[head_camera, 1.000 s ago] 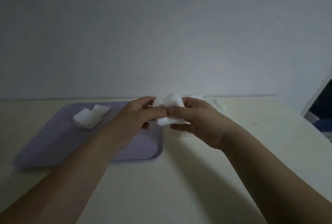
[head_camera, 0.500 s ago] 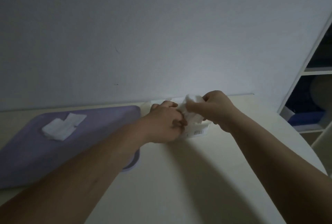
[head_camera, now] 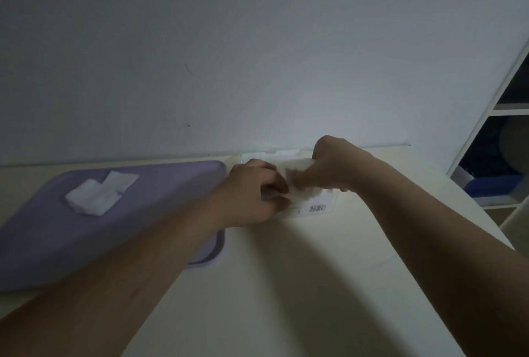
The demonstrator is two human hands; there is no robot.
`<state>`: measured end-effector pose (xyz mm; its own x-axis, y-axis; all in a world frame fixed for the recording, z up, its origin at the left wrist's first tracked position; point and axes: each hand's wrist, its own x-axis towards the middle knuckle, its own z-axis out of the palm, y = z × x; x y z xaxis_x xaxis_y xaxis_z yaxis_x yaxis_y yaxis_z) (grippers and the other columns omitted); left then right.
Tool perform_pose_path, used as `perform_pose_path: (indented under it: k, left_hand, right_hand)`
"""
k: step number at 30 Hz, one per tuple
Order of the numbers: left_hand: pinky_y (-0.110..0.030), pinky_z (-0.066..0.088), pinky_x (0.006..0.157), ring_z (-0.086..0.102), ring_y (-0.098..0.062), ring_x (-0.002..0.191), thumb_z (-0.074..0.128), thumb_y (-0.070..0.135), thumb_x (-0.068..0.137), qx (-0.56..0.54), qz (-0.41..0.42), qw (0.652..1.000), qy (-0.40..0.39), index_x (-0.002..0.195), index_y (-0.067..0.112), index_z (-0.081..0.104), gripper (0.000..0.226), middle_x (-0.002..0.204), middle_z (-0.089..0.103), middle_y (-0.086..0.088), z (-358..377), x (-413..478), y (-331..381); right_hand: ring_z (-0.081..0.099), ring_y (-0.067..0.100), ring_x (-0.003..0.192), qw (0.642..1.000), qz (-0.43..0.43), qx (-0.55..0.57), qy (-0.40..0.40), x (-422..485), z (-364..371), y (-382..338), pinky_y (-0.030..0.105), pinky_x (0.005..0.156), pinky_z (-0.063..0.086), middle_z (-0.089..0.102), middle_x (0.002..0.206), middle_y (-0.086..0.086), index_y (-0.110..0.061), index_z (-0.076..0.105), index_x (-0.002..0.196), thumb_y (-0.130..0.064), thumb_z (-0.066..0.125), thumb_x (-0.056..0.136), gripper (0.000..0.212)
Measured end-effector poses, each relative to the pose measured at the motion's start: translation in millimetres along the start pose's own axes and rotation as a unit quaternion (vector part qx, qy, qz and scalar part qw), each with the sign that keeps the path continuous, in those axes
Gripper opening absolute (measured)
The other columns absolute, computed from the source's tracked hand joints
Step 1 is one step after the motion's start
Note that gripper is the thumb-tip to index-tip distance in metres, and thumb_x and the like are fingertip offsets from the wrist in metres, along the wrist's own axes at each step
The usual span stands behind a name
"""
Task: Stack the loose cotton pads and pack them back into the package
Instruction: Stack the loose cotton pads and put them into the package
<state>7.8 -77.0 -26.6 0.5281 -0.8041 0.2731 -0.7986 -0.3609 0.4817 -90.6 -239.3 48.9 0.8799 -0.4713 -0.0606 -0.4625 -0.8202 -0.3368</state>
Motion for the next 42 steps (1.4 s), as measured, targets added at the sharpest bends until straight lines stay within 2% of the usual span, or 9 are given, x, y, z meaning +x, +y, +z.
perform_pose_path:
  k: [3, 9, 14, 18, 22, 25, 31, 38, 42]
  left_hand:
    - [-0.028, 0.048, 0.102, 0.058, -0.006, 0.114, 0.076, 0.047, 0.074, -0.029, -0.014, 0.999, 0.013, 0.095, 0.037, 0.071, 0.024, 0.111, 0.063, 0.014, 1, -2, -3]
    - [0.006, 0.031, 0.092, 0.053, 0.004, 0.122, 0.072, 0.015, 0.085, -0.058, 0.0, 0.998, -0.016, 0.105, 0.029, 0.076, 0.025, 0.118, 0.066, 0.019, -5, -7, 0]
    - [-0.019, 0.047, 0.1, 0.062, -0.003, 0.112, 0.075, 0.026, 0.084, -0.067, 0.016, 0.997, -0.018, 0.098, 0.031, 0.079, 0.015, 0.116, 0.064, 0.018, -7, -7, -7]
    - [-0.019, 0.049, 0.093, 0.063, -0.005, 0.104, 0.079, 0.025, 0.082, -0.054, 0.02, 0.998, 0.002, 0.098, 0.033, 0.075, 0.018, 0.112, 0.063, 0.01, -8, -6, -9]
    - [-0.038, 0.054, 0.091, 0.069, -0.018, 0.108, 0.076, 0.04, 0.074, -0.088, 0.009, 0.996, 0.019, 0.077, 0.034, 0.067, 0.011, 0.097, 0.072, 0.006, -9, -9, -6]
    - [-0.041, 0.052, 0.094, 0.068, -0.025, 0.112, 0.079, 0.026, 0.079, -0.077, 0.025, 0.997, 0.014, 0.079, 0.026, 0.071, 0.008, 0.102, 0.075, -0.001, -9, -13, -1]
    - [-0.008, 0.037, 0.103, 0.057, -0.001, 0.122, 0.075, 0.026, 0.09, -0.037, 0.01, 0.996, 0.084, 0.116, 0.021, 0.073, 0.027, 0.136, 0.06, 0.01, -36, -44, -23]
    - [-0.022, 0.046, 0.087, 0.069, -0.016, 0.099, 0.075, 0.013, 0.088, 0.043, -0.178, 0.967, 0.177, 0.086, 0.024, 0.074, 0.011, 0.099, 0.074, 0.006, -113, -123, -107]
    - [-0.025, 0.041, 0.1, 0.063, -0.03, 0.122, 0.053, 0.03, 0.087, 0.106, -0.274, 0.943, 0.157, 0.122, 0.008, 0.072, 0.046, 0.129, 0.068, -0.015, -142, -149, -164]
  right_hand:
    - [0.053, 0.016, 0.06, 0.996, 0.012, -0.068, 0.048, 6, 8, -5, 0.024, 0.054, 0.033, 0.059, 0.073, -0.003, -0.018, 0.052, 0.076, -0.039, 0.076, 0.075, 0.032]
    - [0.056, 0.02, 0.072, 0.984, 0.002, -0.143, 0.109, 11, 34, -10, 0.026, 0.061, 0.038, 0.051, 0.076, -0.006, -0.022, 0.054, 0.087, -0.036, 0.07, 0.08, 0.022]
    - [0.063, 0.016, 0.074, 0.993, 0.016, -0.119, -0.007, 4, 16, -19, 0.029, 0.067, 0.048, 0.061, 0.079, -0.005, -0.021, 0.056, 0.089, -0.064, 0.069, 0.076, 0.046]
    - [0.061, 0.023, 0.089, 0.991, -0.024, -0.117, -0.056, -12, 7, -27, 0.039, 0.09, 0.056, 0.051, 0.076, -0.006, -0.029, 0.053, 0.081, -0.035, 0.064, 0.093, 0.017]
    - [0.057, 0.022, 0.086, 0.992, 0.004, -0.126, -0.026, -10, 25, -30, 0.032, 0.078, 0.047, 0.048, 0.078, -0.008, -0.027, 0.053, 0.09, -0.026, 0.059, 0.091, 0.006]
    - [0.058, 0.023, 0.088, 0.987, 0.018, -0.154, -0.039, -9, 27, -35, 0.033, 0.077, 0.045, 0.054, 0.088, -0.005, -0.023, 0.052, 0.098, -0.026, 0.057, 0.091, 0.01]
    - [0.058, 0.014, 0.07, 0.96, -0.048, -0.272, 0.044, -23, 11, -66, 0.028, 0.064, 0.038, 0.059, 0.08, -0.006, -0.021, 0.054, 0.084, -0.023, 0.056, 0.091, 0.007]
    - [0.067, 0.03, 0.09, 0.976, -0.217, 0.016, -0.019, -19, 71, -132, 0.031, 0.075, 0.052, 0.07, 0.087, 0.005, -0.014, 0.07, 0.081, -0.022, 0.052, 0.093, 0.023]
    - [0.054, 0.022, 0.135, 0.964, -0.248, 0.076, -0.053, -20, 116, -160, 0.024, 0.111, 0.035, 0.06, 0.147, 0.002, -0.019, 0.06, 0.141, -0.021, 0.05, 0.102, 0.04]
